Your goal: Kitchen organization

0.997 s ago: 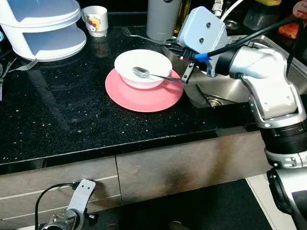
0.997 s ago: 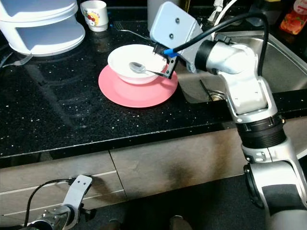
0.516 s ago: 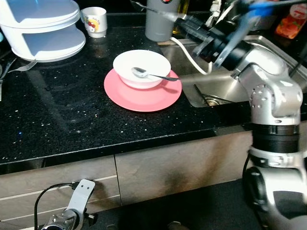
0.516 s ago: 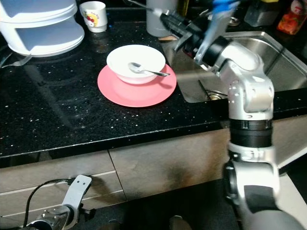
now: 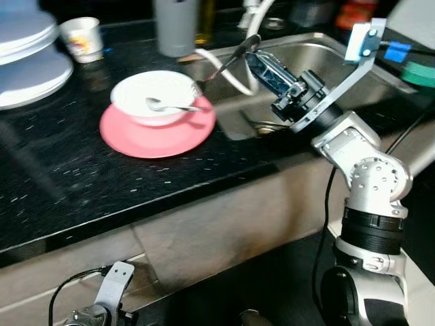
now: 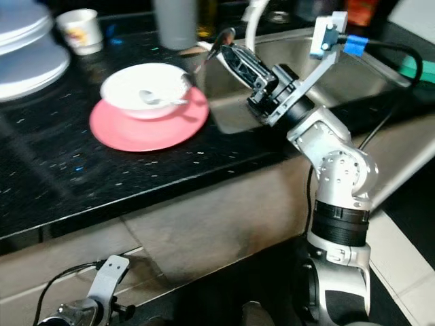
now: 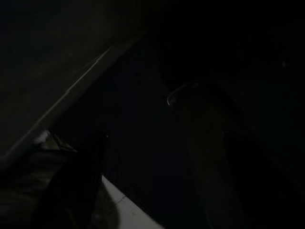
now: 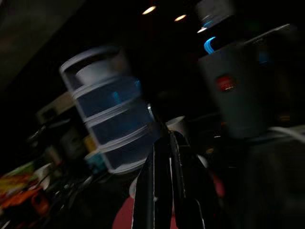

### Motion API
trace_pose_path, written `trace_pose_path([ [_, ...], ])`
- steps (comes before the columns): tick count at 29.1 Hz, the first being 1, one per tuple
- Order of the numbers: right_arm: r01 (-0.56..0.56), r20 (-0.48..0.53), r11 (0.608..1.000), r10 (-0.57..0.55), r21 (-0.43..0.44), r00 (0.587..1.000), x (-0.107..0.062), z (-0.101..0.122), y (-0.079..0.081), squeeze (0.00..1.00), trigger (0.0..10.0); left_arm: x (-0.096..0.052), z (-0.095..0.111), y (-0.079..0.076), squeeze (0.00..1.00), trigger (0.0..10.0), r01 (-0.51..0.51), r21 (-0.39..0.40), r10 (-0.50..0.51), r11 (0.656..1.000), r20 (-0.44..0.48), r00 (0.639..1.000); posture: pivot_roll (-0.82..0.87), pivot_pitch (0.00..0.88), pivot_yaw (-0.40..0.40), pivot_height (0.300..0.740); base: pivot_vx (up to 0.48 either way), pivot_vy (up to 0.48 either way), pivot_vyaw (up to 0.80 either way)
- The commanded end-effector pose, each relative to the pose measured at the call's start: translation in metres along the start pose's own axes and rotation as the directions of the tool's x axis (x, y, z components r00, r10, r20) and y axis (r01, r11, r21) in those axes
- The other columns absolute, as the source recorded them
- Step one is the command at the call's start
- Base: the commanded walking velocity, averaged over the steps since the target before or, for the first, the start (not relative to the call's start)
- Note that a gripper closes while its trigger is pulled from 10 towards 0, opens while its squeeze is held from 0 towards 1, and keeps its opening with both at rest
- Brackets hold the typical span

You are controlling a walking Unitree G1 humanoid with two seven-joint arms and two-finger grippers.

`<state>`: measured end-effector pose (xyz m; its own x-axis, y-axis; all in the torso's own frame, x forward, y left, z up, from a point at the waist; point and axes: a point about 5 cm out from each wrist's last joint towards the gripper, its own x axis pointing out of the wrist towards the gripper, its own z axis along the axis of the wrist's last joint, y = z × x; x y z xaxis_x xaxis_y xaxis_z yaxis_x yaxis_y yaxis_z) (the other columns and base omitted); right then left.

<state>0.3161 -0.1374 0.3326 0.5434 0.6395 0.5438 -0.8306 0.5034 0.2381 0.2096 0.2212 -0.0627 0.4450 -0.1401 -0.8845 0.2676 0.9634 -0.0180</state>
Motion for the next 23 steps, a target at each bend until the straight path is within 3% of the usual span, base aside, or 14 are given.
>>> trace_pose_path([
  [1, -0.024, 0.009, 1.0, 0.024, -0.001, 1.0, -0.001, 0.004, 0.008, 0.0, 10.0, -0.001, 0.012, 0.003, 0.0, 10.0, -0.01, 0.024, 0.009, 1.0, 0.043, 0.999, -0.06, 0.124, -0.005, 0.74, 0.0, 0.0, -0.74],
  [8, -0.003, 0.024, 1.0, 0.003, 0.002, 1.0, 0.001, 0.005, 0.007, 0.0, 10.0, -0.001, 0.013, 0.004, 0.0, 10.0, -0.012, 0.025, 0.011, 1.0, 0.043, 0.999, -0.06, 0.129, -0.005, 0.74, 0.0, 0.0, -0.75],
  [13, 0.052, -0.054, 0.994, -0.058, -0.1, 0.997, 0.012, -0.01, 0.001, 0.0, 10.0, -0.001, 0.013, 0.003, 0.0, 10.0, -0.01, 0.027, 0.009, 1.0, 0.045, 0.999, -0.06, 0.132, -0.007, 0.74, 0.0, 0.0, -0.31],
  [14, 0.039, -0.073, 0.992, -0.048, -0.122, 0.996, 0.025, -0.016, 0.001, 0.0, 0.0, -0.001, 0.013, 0.003, 0.0, 10.0, -0.009, 0.025, 0.008, 1.0, 0.047, 0.999, -0.05, 0.134, -0.014, 0.74, 0.0, 0.0, 0.0],
  [19, 0.017, -0.071, 0.994, -0.025, -0.109, 0.997, 0.043, -0.019, 0.003, 0.0, 0.0, -0.001, 0.013, 0.002, 0.0, 10.0, -0.011, 0.016, 0.01, 1.0, 0.051, 0.999, -0.05, 0.135, -0.028, 0.74, 0.0, 0.0, 0.0],
  [23, 0.017, -0.093, 0.993, -0.028, -0.118, 0.995, 0.066, -0.029, 0.002, 0.0, 0.0, 0.0, 0.013, 0.001, 0.0, 10.0, -0.011, 0.008, 0.01, 1.0, 0.055, 0.998, -0.03, 0.141, -0.041, 0.74, 0.0, 0.0, 0.0],
])
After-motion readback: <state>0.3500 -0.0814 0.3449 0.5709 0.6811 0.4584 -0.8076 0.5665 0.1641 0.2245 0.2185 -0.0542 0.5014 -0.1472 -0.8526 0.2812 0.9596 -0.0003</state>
